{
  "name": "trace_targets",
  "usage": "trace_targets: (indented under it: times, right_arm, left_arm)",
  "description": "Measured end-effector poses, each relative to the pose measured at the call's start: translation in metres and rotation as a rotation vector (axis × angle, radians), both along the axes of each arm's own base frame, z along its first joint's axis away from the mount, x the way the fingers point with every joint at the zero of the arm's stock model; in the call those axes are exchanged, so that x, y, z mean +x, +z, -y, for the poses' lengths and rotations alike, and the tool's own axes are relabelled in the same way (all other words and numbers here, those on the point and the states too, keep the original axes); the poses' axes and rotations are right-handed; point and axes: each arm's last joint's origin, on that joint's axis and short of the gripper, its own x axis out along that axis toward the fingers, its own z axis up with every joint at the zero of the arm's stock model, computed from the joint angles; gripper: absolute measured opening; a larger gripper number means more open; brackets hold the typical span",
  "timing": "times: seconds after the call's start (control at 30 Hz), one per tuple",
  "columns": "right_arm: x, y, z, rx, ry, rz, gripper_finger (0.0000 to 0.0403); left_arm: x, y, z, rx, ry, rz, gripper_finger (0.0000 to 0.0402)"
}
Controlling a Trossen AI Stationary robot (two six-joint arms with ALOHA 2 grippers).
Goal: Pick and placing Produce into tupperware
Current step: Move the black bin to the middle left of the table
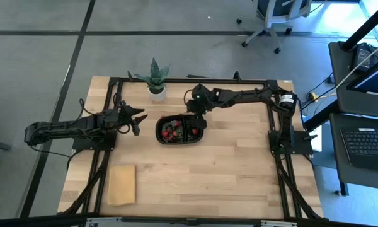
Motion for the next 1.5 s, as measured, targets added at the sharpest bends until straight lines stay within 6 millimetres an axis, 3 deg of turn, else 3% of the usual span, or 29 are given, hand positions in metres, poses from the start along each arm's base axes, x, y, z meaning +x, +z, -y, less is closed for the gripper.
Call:
trace_targets:
  times: [0.17, 0.4, 0.63, 0.8, 1.3, 1.5]
  right_arm:
    - [0.001, 0.0, 0.0, -0.094, -0.02, -0.013, 0.0213]
    - [0.0, -0.001, -0.002, -0.056, -0.018, -0.022, 0.0213]
    - [0.003, -0.022, -0.001, -0.021, -0.04, -0.073, 0.0213]
    - [0.004, -0.022, -0.001, -0.02, -0.043, -0.067, 0.0207]
    - [0.003, -0.022, -0.001, -0.008, -0.053, -0.08, 0.0043]
    - [0.003, -0.022, -0.001, -0.003, -0.052, -0.078, 0.001]
  left_arm:
    - [0.0, 0.0, 0.0, 0.0, 0.0, 0.0, 0.0147]
    - [0.0, 0.0, 0.0, 0.0, 0.0, 0.0, 0.0147]
    - [0.0, 0.0, 0.0, 0.0, 0.0, -0.001, 0.0147]
    - [0.0, 0.0, 0.0, 0.0, 0.0, -0.001, 0.0147]
    - [0.0, 0.0, 0.0, 0.0, 0.0, -0.001, 0.0147]
    - [0.0, 0.0, 0.0, 0.0, 0.0, -0.001, 0.0147]
